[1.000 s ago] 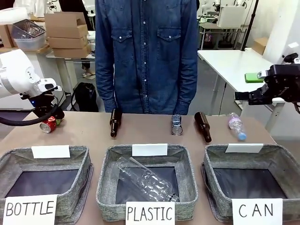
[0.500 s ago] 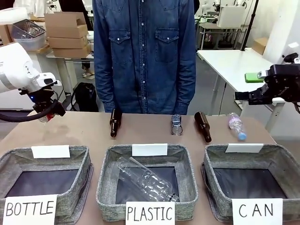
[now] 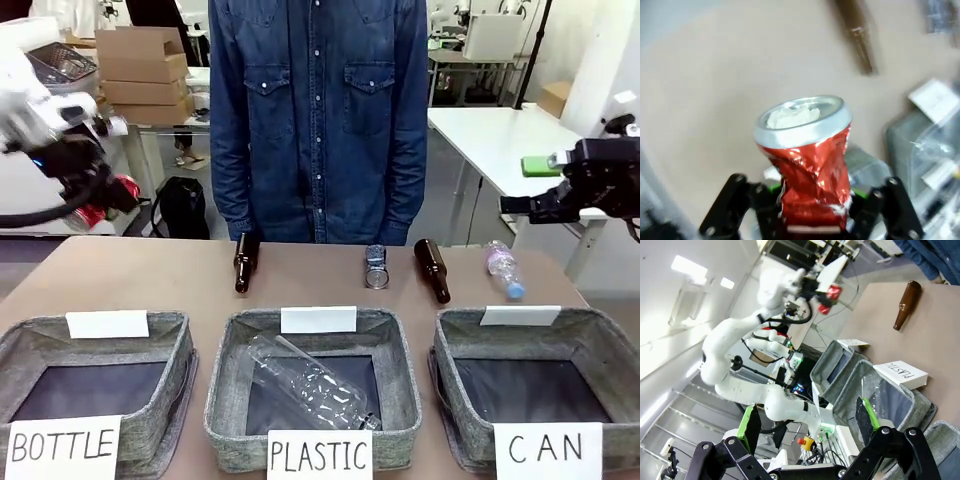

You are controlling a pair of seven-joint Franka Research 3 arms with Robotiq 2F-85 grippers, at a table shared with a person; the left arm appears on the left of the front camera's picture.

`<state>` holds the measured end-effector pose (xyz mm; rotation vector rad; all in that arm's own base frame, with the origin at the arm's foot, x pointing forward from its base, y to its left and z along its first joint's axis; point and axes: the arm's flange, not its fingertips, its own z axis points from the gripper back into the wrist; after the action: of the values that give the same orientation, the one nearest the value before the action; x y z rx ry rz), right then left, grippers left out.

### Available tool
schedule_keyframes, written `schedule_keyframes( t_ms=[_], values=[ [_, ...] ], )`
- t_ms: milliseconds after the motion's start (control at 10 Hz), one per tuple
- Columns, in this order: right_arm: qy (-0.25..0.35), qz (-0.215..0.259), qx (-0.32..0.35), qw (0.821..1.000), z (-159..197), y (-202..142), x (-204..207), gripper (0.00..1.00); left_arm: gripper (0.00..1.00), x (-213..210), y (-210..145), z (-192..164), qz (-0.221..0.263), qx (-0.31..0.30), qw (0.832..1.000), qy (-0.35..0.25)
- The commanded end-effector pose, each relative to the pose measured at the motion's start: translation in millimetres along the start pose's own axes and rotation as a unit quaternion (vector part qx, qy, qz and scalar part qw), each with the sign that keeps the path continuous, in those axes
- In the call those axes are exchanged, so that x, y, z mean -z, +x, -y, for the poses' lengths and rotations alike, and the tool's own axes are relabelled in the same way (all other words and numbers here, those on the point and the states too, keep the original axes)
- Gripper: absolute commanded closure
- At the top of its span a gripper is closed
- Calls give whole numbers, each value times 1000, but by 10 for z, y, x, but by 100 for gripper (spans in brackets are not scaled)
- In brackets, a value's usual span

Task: Sort the can waste into the basket.
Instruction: Pick up the can waste from the table and place it in the right Fabric basket.

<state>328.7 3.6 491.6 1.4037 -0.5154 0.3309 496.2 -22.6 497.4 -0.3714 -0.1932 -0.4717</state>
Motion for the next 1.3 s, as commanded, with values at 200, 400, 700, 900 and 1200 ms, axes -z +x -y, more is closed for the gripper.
schedule_keyframes(
  t_ms=[200,400,700,900,1200],
  values=[
    [10,8,-13,1000,13,37,23,0,100,-512,-1211,1313,1,369,923,-111],
    [10,8,-13,1000,13,37,23,0,100,-400,-1283,1475,-19,415,904,-105],
    [10,8,-13,1000,13,37,23,0,100,-511,-1369,1694,-19,385,917,-100],
    [10,8,-13,1000,13,37,23,0,100,-511,-1369,1694,-19,385,917,-100],
    [10,8,-13,1000,13,37,23,0,100,-116,-923,2573,40,469,873,-127]
  ],
)
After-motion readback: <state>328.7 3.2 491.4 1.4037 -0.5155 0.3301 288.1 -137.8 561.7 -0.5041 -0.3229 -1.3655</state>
